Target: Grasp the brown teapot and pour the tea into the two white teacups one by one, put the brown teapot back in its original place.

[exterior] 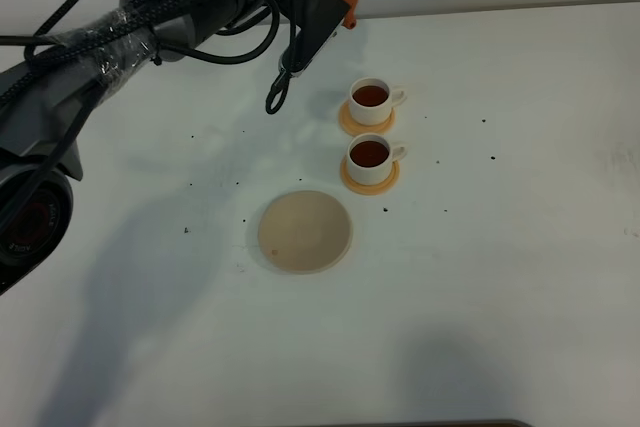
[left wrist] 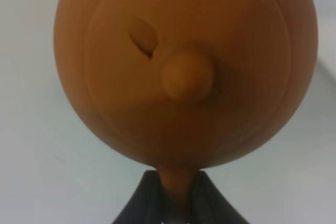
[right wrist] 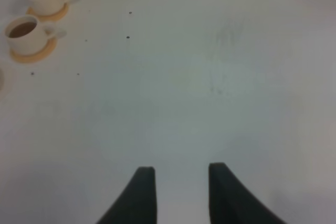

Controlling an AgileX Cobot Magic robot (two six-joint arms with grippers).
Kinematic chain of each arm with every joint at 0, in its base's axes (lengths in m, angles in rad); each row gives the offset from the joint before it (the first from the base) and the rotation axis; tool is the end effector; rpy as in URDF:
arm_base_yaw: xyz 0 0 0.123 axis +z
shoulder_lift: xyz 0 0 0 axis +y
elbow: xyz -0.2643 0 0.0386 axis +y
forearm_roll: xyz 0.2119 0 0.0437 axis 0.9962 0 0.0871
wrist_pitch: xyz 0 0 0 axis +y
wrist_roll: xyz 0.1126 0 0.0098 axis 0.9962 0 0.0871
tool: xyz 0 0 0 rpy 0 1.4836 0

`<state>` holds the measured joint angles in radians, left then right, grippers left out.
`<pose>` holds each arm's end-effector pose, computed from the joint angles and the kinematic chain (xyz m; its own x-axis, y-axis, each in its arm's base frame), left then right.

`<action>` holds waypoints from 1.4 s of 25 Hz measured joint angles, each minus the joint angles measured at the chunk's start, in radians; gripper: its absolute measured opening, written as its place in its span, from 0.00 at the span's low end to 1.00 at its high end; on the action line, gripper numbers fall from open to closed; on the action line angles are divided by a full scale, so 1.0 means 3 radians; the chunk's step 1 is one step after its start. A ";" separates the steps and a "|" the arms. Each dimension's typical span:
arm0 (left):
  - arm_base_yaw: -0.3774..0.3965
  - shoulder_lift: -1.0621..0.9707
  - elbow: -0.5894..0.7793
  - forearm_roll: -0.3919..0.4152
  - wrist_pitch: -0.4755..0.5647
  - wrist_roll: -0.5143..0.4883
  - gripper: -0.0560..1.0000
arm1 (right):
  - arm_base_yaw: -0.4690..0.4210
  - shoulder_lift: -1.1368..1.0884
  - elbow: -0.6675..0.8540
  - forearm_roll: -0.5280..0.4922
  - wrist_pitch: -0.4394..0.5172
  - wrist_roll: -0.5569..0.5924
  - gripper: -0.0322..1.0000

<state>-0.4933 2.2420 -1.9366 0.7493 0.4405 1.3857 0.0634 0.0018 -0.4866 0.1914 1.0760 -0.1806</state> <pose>0.4577 -0.2088 0.2273 0.4314 0.7139 0.5516 0.2854 -0.6880 0.6672 -0.0003 0.0189 0.2464 -0.4547 -0.1165 -0.8830 -0.2507 0.9681 0.0014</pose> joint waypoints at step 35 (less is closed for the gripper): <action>0.0072 0.0000 0.0015 -0.1770 0.1989 -0.3055 0.16 | 0.0000 0.0000 0.0000 0.0000 0.0000 0.0000 0.26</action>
<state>-0.4718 2.2420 -1.9321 0.2184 1.0371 0.4693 0.0634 0.0018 -0.4866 0.1914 1.0760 -0.1806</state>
